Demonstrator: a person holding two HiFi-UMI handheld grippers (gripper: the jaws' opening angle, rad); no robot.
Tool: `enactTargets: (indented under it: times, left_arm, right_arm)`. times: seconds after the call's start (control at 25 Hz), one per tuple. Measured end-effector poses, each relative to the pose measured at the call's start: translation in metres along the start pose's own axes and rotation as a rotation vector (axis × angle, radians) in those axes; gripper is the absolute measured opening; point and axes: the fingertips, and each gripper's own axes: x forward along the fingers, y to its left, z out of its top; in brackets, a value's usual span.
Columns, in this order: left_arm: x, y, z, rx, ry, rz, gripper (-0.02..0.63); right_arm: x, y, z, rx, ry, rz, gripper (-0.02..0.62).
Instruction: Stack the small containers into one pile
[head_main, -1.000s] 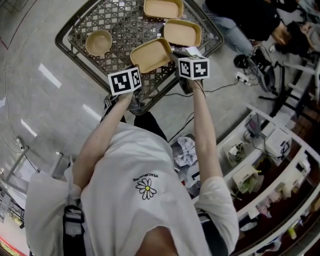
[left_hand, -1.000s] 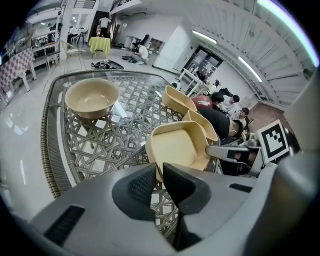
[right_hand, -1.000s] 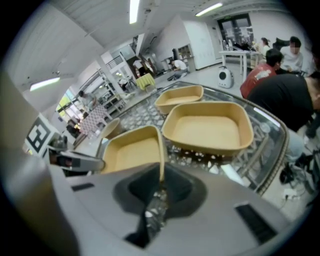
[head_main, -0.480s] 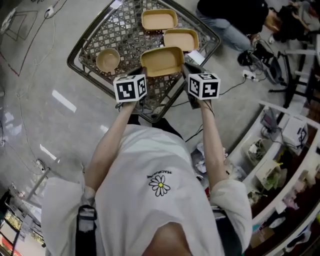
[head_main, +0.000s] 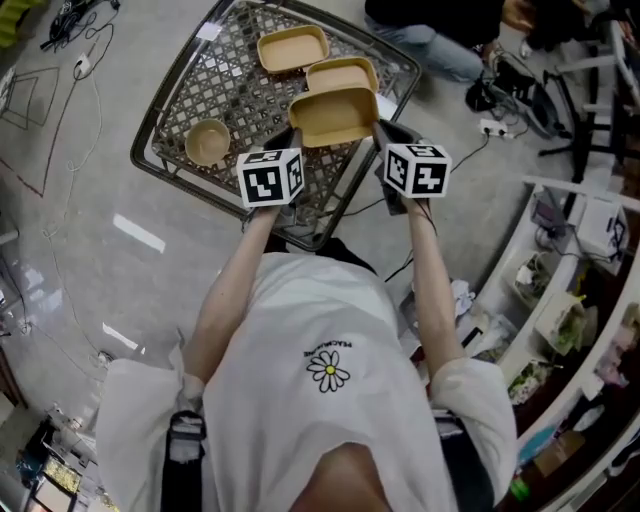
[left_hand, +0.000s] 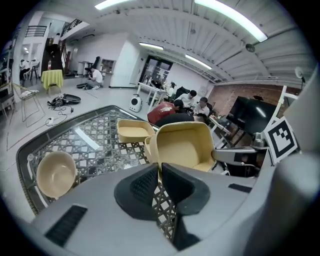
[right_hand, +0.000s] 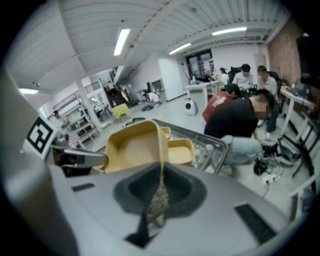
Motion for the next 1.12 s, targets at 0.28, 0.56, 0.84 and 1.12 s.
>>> enactTargets:
  times: [0.28, 0.56, 0.84, 1.12]
  left_arm:
    - [0.039, -0.004, 0.024, 0.028, 0.05, -0.014, 0.041]
    - [0.085, 0.003, 0.043, 0.072, 0.113, 0.009, 0.044]
    - [0.111, 0.008, 0.037, 0.058, 0.196, 0.014, 0.048]
    - [0.119, 0.016, 0.03, 0.036, 0.26, 0.013, 0.051]
  right_arm:
    - [0.024, -0.031, 0.019, -0.071, 0.05, -0.081, 0.043]
    - [0.062, -0.058, 0.034, -0.122, 0.126, -0.111, 0.043]
    - [0.087, -0.075, 0.032, -0.09, 0.191, -0.13, 0.043]
    - [0.103, -0.078, 0.021, -0.054, 0.279, -0.105, 0.043]
